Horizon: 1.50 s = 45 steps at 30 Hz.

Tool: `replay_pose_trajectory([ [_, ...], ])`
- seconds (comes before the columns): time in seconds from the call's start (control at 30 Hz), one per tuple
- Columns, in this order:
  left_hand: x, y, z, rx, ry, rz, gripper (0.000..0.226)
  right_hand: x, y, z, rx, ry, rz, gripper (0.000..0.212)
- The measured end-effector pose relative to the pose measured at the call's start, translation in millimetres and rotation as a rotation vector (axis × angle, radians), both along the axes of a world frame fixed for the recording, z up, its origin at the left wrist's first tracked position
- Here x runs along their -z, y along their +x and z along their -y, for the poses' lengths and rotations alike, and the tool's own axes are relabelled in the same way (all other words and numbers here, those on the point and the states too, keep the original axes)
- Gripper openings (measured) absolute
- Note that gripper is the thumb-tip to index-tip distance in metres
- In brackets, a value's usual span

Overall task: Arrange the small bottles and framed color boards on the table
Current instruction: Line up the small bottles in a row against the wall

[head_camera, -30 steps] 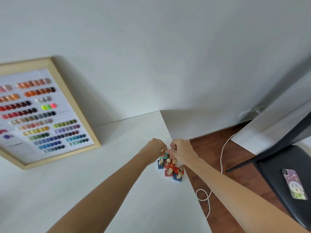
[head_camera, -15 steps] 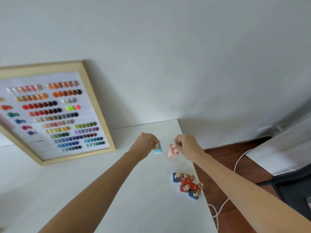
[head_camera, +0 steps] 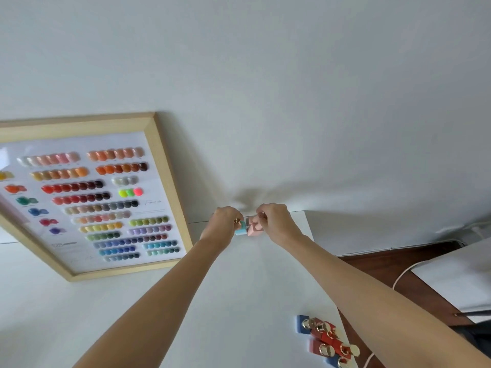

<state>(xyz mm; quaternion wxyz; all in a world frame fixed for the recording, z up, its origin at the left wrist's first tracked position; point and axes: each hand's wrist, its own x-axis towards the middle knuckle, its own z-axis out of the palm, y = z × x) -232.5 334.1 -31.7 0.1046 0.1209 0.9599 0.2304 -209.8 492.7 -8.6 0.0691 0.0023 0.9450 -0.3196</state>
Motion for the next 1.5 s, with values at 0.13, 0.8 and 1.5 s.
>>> replay_pose_trajectory([
  [0.13, 5.1, -7.5, 1.5, 0.017, -0.04, -0.019, 0.027, 5.3, -10.6, 9.2, -0.022, 0.007, 0.011, 0.019],
  [0.8, 3.8, 2.7, 0.2, -0.033, 0.05, -0.115, 0.034, 7.4, -19.1, 17.5, 0.09, -0.159, 0.037, 0.016],
  [1.5, -27.2, 164.7, -61.7, 0.327, 0.128, 0.053, 0.031, -32.9, 167.0, -126.9, 0.062, -0.076, 0.14, 0.007],
])
